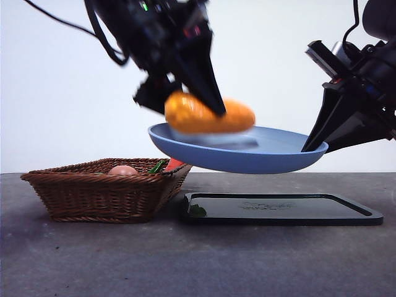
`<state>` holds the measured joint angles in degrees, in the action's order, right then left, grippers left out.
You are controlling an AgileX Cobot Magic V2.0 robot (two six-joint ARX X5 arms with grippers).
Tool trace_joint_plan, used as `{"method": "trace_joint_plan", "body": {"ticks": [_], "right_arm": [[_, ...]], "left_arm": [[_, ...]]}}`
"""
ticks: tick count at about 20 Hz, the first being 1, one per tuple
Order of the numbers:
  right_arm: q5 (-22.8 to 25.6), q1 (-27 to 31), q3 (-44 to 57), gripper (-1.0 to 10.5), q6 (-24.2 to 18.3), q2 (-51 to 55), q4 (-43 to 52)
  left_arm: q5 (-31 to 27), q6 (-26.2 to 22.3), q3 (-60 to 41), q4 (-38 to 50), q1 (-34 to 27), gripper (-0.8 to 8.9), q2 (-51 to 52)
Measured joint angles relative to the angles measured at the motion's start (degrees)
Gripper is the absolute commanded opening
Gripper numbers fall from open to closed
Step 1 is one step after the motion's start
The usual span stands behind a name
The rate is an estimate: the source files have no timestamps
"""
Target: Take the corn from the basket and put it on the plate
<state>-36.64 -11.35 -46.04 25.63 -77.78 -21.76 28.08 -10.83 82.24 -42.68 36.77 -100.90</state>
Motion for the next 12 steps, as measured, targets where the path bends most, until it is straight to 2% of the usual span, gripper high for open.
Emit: {"method": "trace_joint_plan", "body": {"ticks": [4, 8, 12], "right_arm": [[0.02, 0.76, 0.00, 0.0, 0.17, -0.11, -0.42], [0.00, 0.74, 0.00, 0.0, 0.13, -0.15, -0.28], [0.20, 0.76, 0.00, 0.0, -0.11, -0.15, -0.28]], "left_arm": [[-0.15, -2.12, 0.00, 0.02, 1.27, 1.96, -2.12], [-0.13, -3.56, 0.00, -1.27, 1.29, 3.36, -2.23], [-0.11, -3.61, 0.00, -1.97, 1.29, 3.45, -2.25]]}}
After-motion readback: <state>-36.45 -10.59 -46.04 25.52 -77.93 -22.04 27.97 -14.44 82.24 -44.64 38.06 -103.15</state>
